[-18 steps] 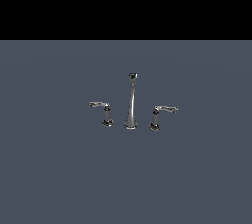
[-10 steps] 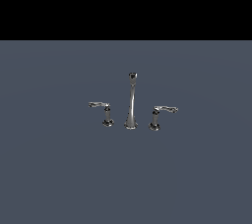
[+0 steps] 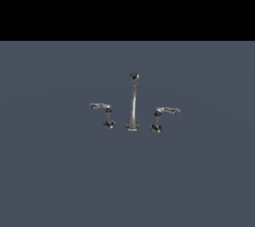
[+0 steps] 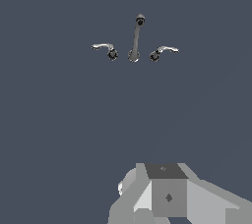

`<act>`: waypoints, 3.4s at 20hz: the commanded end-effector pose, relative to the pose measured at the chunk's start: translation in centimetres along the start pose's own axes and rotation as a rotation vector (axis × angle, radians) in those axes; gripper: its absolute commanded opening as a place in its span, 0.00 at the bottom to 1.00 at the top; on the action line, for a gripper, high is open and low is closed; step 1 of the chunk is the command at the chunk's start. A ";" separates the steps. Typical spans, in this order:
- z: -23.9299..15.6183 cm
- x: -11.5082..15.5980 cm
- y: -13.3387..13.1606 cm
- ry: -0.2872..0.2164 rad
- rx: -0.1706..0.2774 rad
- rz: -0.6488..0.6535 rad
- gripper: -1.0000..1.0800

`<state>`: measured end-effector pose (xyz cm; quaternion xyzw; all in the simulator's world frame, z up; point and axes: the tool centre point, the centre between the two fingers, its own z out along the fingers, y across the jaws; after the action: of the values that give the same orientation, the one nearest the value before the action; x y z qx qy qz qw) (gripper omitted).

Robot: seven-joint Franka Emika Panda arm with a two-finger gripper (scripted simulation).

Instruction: Turn on the faucet by rotating a designated handle.

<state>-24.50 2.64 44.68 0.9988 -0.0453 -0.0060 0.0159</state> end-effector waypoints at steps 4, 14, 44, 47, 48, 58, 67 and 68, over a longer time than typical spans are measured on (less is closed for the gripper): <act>2.4 0.8 -1.9 -0.002 0.003 0.110 0.00; 7.4 3.0 -5.5 -0.005 0.009 0.332 0.00; 21.1 13.2 -12.4 -0.016 0.031 0.954 0.00; 22.3 14.2 -12.7 -0.017 0.032 1.008 0.00; 22.7 14.6 -12.7 -0.017 0.032 1.025 0.00; 26.7 18.2 -13.0 -0.017 0.033 1.205 0.00; 30.9 22.0 -12.6 -0.016 0.031 1.393 0.00; 31.3 22.4 -12.4 -0.016 0.031 1.414 0.00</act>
<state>-2.10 12.25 13.44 0.7415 -0.6710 -0.0018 0.0011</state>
